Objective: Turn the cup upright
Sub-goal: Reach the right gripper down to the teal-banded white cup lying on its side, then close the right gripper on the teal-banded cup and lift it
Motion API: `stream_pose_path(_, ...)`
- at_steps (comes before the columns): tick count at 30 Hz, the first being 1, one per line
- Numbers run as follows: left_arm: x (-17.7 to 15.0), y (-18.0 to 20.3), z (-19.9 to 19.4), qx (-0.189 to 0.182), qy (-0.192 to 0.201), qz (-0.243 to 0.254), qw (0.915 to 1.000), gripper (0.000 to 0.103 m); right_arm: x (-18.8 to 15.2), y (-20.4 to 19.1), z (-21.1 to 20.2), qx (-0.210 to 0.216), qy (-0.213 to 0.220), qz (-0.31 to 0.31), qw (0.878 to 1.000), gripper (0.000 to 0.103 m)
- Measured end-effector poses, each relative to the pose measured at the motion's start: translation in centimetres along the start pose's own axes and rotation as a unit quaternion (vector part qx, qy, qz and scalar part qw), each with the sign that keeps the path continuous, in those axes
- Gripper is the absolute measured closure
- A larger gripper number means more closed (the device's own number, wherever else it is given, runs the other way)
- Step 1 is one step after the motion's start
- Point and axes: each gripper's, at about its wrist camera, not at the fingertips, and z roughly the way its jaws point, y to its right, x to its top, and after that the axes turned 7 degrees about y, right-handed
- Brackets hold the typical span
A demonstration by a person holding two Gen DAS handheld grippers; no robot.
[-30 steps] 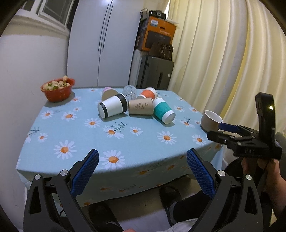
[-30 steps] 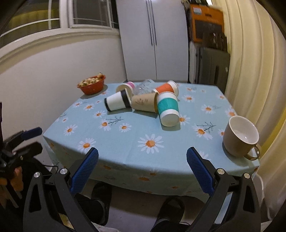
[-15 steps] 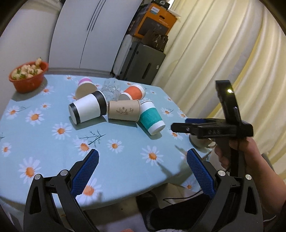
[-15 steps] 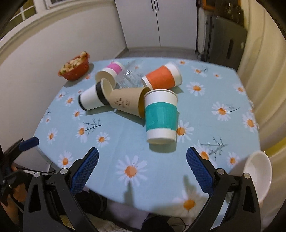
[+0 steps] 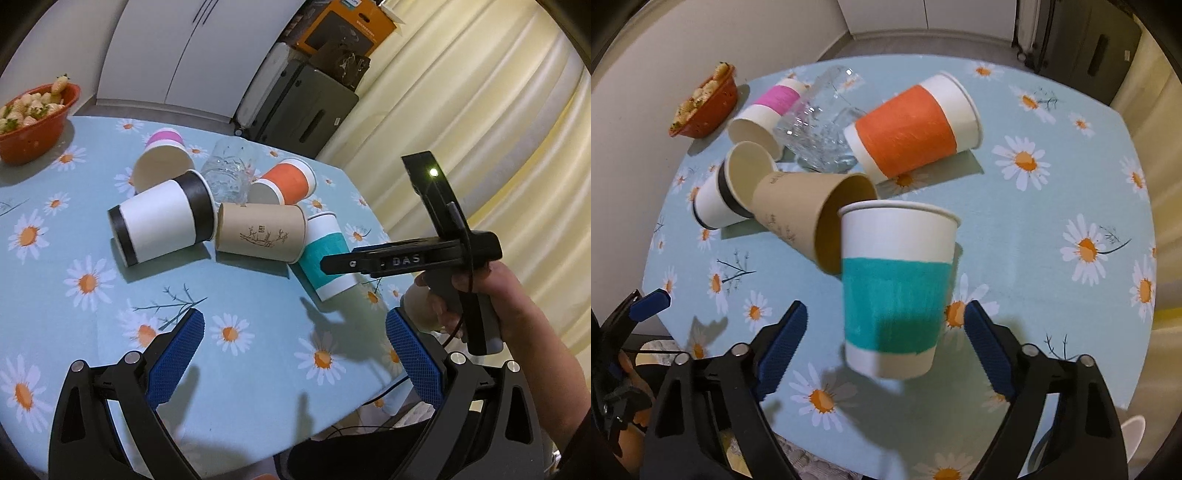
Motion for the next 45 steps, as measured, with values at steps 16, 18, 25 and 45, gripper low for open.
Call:
stream_pose_path(16, -0.3, -1.2, 1.4, 0.004, -0.018, -0.008, 0.9998, 0.007, 0.3, 2.2, 0.8, 0.009, -0.024, 0.036, 0.999, 0.041)
stream_pose_path(18, -0.3, -1.2, 1.3, 0.004, -0.016, -0.009, 0.9998, 0.007, 0.0, 2.2, -0.1, 0.011, -0.018, 0.040, 0.999, 0.041)
stream_pose_path(25, -0.3, -1.0, -0.6, 0.008, -0.005, -0.015, 0.9998, 0.007, -1.9, 0.0, -3.1, 0.032, -0.002, 0.045, 0.998, 0.041)
stream_pose_path(45, -2.8, -1.7, -7.4, 0.022, 0.007, -0.033, 0.9992, 0.007, -8.9, -7.9, -2.4, 0.121, -0.009, 0.132, 0.984, 0.041)
